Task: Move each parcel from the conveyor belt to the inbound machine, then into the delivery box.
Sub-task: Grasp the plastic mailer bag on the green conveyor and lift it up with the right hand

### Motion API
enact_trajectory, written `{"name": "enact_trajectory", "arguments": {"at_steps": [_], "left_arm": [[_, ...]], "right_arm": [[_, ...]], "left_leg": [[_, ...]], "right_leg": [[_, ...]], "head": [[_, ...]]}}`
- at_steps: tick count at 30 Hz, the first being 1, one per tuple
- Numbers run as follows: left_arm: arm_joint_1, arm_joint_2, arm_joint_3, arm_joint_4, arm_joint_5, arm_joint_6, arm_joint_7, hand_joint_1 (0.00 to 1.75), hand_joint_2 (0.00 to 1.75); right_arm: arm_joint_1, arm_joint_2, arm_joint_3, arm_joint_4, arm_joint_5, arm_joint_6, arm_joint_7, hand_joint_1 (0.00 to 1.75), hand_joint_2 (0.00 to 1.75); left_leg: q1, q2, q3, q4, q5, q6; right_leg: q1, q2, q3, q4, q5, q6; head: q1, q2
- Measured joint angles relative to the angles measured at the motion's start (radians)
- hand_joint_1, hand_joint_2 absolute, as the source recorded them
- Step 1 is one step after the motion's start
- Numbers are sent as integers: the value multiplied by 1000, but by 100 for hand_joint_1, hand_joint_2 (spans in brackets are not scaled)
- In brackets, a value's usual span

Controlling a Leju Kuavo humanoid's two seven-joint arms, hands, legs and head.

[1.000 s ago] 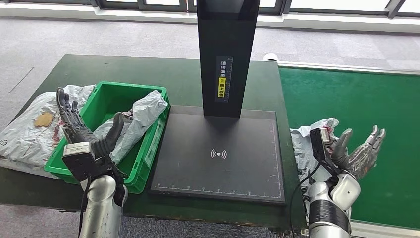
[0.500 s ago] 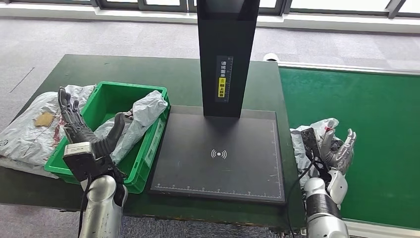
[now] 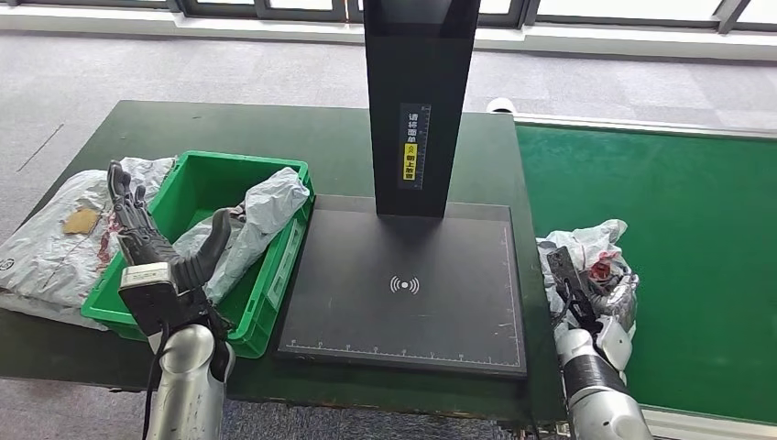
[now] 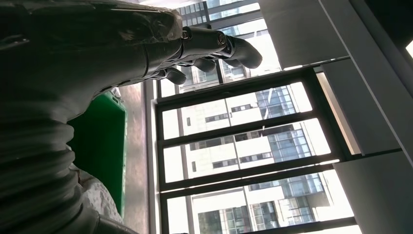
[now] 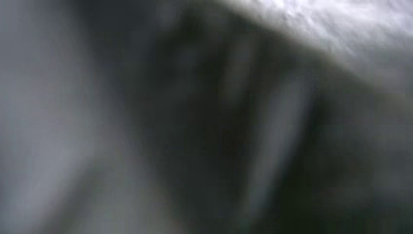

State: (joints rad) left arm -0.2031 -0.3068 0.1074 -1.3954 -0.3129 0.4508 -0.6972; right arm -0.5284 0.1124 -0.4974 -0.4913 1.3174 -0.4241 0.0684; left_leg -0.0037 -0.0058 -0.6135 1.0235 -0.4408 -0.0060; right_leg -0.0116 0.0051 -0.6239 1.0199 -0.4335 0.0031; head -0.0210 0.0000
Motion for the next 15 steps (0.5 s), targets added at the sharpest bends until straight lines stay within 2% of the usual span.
{"name": "enact_trajectory", "arguments": {"at_steps": [8,15], "left_arm": [[1,0,5,-1,-10,-6,5,0,175],[2,0,10,0,-17,-11,6,0,175]], "right_arm": [[-1,-2,0,19,8,37,-8,175,175],[-1,-3,0,22,-22,31,-63,175,175]], "left_leg": [[0,0,0,0,0,0],[0,0,0,0,0,0]], "right_leg": [[0,0,0,0,0,0],[0,0,0,0,0,0]], "head": [[0,0],[0,0]]}}
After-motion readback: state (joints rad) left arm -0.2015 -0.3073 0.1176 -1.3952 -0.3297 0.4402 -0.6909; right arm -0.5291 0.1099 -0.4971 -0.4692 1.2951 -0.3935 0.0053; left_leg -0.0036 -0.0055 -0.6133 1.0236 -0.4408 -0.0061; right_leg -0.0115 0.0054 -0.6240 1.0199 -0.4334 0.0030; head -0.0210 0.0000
